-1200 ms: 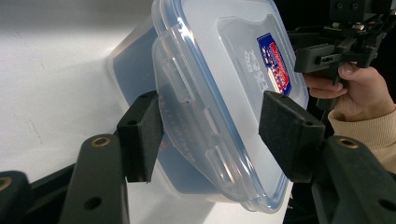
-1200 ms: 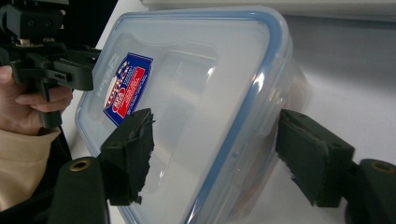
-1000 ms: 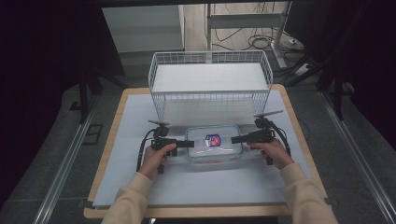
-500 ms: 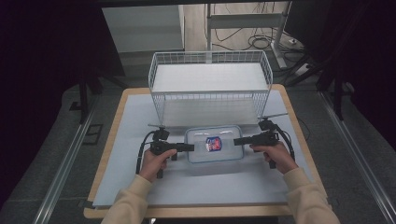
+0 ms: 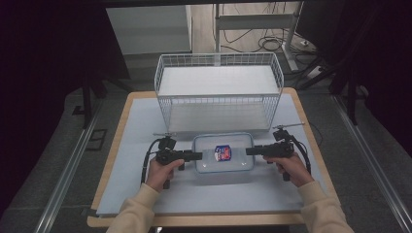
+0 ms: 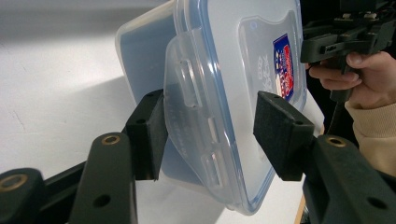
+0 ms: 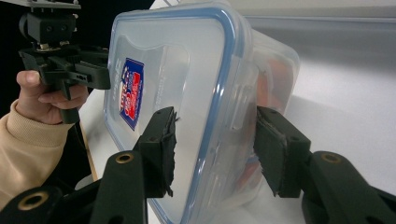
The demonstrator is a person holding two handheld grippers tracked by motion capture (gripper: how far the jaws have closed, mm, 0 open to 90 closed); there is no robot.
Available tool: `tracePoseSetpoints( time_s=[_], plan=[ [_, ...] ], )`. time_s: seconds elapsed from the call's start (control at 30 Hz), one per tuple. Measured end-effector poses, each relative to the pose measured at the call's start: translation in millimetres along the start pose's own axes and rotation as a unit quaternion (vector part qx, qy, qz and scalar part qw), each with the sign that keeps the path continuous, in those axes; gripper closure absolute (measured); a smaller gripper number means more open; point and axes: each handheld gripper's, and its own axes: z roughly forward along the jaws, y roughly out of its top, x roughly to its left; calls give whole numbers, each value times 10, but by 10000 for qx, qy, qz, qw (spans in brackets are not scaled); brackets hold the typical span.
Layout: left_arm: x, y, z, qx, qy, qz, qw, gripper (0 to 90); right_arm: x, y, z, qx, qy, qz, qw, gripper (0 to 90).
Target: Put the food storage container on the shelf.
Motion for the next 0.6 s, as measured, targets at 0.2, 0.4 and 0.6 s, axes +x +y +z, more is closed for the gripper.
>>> tracePoseSetpoints(
  time_s=[0.2,0.4,0.6],
  plan=[
    [-40,-46,-21,-112,25,46,9999,473,56,-53,-21,-138,-74,3,9999,514],
    [-91,-71,-41,-128,84,80,9999,480,104,-93,-45,-228,-113,38,9997,524],
    [-104,-80,-54,-135,93,86,9998,485,122,-106,-55,-277,-116,24,9995,527]
  ],
)
